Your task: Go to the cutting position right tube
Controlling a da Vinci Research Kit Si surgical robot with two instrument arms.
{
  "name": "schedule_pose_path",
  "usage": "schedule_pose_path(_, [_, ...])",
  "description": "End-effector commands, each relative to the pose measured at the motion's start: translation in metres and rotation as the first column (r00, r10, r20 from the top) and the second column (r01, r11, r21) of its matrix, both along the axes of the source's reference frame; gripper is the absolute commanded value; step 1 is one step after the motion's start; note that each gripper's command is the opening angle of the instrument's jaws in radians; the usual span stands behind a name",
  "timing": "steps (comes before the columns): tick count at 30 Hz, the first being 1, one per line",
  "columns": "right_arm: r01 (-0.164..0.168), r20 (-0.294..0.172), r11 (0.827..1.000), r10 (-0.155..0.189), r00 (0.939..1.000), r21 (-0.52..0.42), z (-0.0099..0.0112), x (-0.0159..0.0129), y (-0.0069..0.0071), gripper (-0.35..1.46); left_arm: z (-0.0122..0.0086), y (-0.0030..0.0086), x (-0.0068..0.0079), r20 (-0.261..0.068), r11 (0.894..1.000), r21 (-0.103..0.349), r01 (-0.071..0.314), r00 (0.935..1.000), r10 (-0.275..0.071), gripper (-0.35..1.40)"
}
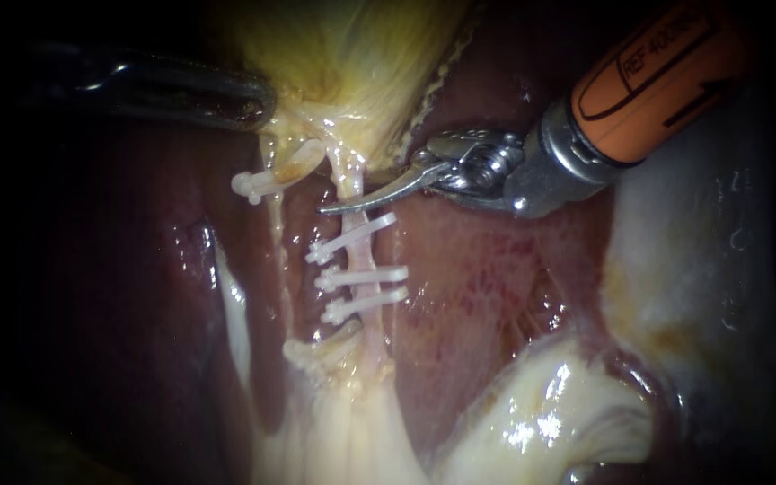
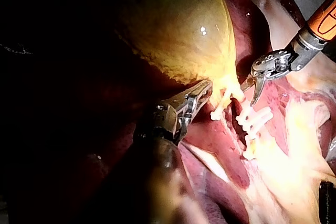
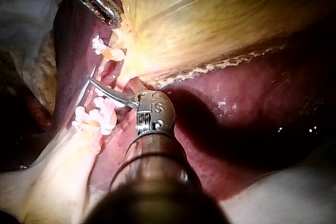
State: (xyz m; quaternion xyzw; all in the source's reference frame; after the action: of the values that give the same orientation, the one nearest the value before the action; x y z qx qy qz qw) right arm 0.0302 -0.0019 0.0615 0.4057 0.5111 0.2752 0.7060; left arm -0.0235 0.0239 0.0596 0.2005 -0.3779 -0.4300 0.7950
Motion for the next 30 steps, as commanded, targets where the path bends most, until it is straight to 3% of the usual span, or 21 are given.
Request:
schedule_pose_path(1, [0.000, 0.000, 1.000, 0.000, 1.0000, 0.000, 0.0000, -0.0001, 0.0000, 1.40, 0.0000, 0.0000, 0.0000, 0.000, 1.000, 0.000, 0.000, 1.0000, 0.000, -0.35])
schedule_pose_path(8, [0.004, -0.002, 1.000, -0.004, 1.0000, 0.000, 0.0000, -0.0010, 0.0000, 1.40, 0.0000, 0.0000, 0.0000, 0.000, 1.000, 0.000, 0.000, 1.0000, 0.000, -0.35])
schedule_pose_path(13, [0.025, 0.029, 1.000, -0.025, 0.9993, -0.012, 0.0005, -0.0023, -0.0001, 1.40, -0.0001, 0.0000, 0.0001, 0.000, 1.000, 0.000, 0.000, 1.0000, 0.000, -0.35])
schedule_pose_path(23, [0.118, 0.029, 0.993, -0.119, 0.9924, 0.028, 0.0017, -0.0031, -0.0035, 1.40, -0.0001, -0.0001, 0.0001, 0.000, 1.000, 0.000, 0.000, 1.0000, 0.000, -0.35])
schedule_pose_path(30, [0.156, 0.015, 0.986, -0.157, 0.9875, 0.059, 0.0015, -0.0015, -0.0056, 1.40, -0.0001, -0.0001, 0.0001, 0.000, 1.000, 0.000, 0.000, 1.0000, 0.000, -0.35])
